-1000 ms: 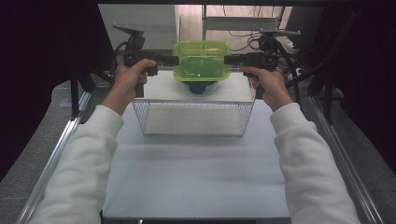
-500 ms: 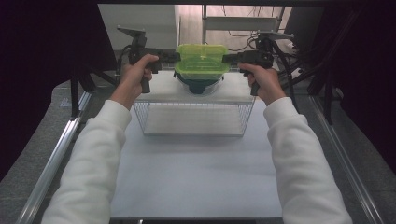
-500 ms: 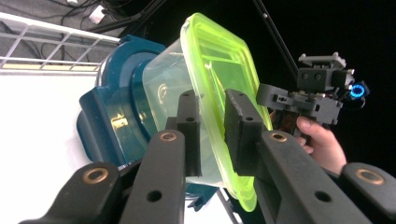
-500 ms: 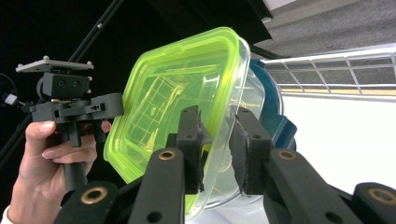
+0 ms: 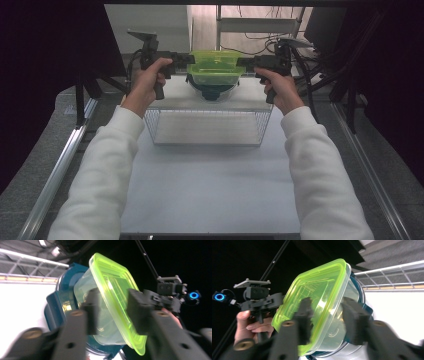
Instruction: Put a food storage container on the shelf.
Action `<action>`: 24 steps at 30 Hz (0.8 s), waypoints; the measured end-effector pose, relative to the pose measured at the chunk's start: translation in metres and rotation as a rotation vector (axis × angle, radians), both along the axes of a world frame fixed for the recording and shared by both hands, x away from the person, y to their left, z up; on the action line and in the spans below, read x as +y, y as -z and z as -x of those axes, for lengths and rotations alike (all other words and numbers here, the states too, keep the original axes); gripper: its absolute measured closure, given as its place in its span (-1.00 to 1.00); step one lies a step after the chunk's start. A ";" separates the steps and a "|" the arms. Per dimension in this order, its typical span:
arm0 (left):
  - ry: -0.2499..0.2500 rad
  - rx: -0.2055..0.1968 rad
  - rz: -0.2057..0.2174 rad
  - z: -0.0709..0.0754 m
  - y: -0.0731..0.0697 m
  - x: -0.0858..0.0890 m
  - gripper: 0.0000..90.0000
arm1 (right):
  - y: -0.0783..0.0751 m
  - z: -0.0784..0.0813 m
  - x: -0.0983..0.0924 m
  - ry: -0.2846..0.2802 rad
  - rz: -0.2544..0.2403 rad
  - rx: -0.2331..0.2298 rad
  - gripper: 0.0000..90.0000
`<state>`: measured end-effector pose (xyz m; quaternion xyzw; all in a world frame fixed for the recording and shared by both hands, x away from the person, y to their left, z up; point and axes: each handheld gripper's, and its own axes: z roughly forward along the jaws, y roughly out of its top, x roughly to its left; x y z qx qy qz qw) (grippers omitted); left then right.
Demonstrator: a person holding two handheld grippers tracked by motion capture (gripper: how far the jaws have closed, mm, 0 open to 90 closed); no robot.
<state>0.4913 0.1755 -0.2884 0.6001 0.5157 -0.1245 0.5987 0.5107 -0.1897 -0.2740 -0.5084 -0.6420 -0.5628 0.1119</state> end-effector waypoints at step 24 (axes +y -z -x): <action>-0.033 -0.245 -0.236 0.080 -0.011 0.013 -0.54 | -0.019 0.058 -0.035 -0.061 0.102 -0.289 -0.33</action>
